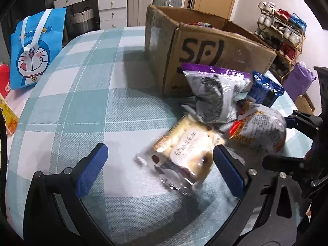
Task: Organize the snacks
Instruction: 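Grasp cream cracker pack with left gripper while right gripper grasps white chip bag, then carry cracker pack in left gripper while right gripper carries white chip bag into box, then open both grippers inside the cardboard box to release the packs, then withdraw both grippers from the box and move toward the remaining packs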
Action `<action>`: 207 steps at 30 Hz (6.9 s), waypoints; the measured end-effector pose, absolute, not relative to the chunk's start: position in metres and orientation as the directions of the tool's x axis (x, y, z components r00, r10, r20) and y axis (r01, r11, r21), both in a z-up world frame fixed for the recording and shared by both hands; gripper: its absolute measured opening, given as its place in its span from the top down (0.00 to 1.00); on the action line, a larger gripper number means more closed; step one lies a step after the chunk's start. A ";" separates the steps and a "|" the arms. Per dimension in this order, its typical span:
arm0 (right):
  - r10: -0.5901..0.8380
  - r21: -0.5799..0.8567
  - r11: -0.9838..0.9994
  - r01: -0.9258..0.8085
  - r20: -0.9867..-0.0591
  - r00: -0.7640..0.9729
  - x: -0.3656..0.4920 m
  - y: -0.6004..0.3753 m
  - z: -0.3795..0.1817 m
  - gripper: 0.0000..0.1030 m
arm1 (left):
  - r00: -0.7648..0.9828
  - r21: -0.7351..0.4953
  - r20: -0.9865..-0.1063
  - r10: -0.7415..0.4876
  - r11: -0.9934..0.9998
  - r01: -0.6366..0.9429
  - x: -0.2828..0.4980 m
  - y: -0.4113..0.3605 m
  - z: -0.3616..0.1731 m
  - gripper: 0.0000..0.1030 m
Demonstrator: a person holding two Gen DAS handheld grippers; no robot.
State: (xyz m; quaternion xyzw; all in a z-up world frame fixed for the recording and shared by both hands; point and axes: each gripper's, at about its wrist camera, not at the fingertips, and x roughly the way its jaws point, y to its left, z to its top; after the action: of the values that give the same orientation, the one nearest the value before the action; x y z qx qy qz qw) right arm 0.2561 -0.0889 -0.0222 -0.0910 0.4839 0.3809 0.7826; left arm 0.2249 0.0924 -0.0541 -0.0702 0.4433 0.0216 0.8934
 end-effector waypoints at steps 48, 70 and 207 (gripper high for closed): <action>0.513 0.274 0.768 -0.579 -0.804 0.300 0.228 -0.123 -0.021 0.28 | 0.542 -0.057 -0.831 -0.129 0.987 0.149 0.227 0.058 -0.056 0.46; 0.525 0.243 0.746 -0.619 -0.787 0.324 0.223 -0.119 -0.017 0.40 | 0.610 -0.170 -0.769 -0.194 0.981 0.097 0.191 0.067 -0.028 0.46; 0.515 0.255 0.847 -0.466 -0.608 0.604 0.354 -0.132 0.054 0.00 | 0.757 -0.109 -0.652 -0.037 0.993 -0.045 0.330 0.077 0.037 0.01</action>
State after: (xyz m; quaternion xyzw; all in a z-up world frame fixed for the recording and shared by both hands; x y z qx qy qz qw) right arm 0.3539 -0.1324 0.0535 0.0351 0.3505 0.2743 0.8948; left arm 0.3301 0.0768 0.0365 -0.0589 0.3485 0.0022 0.9355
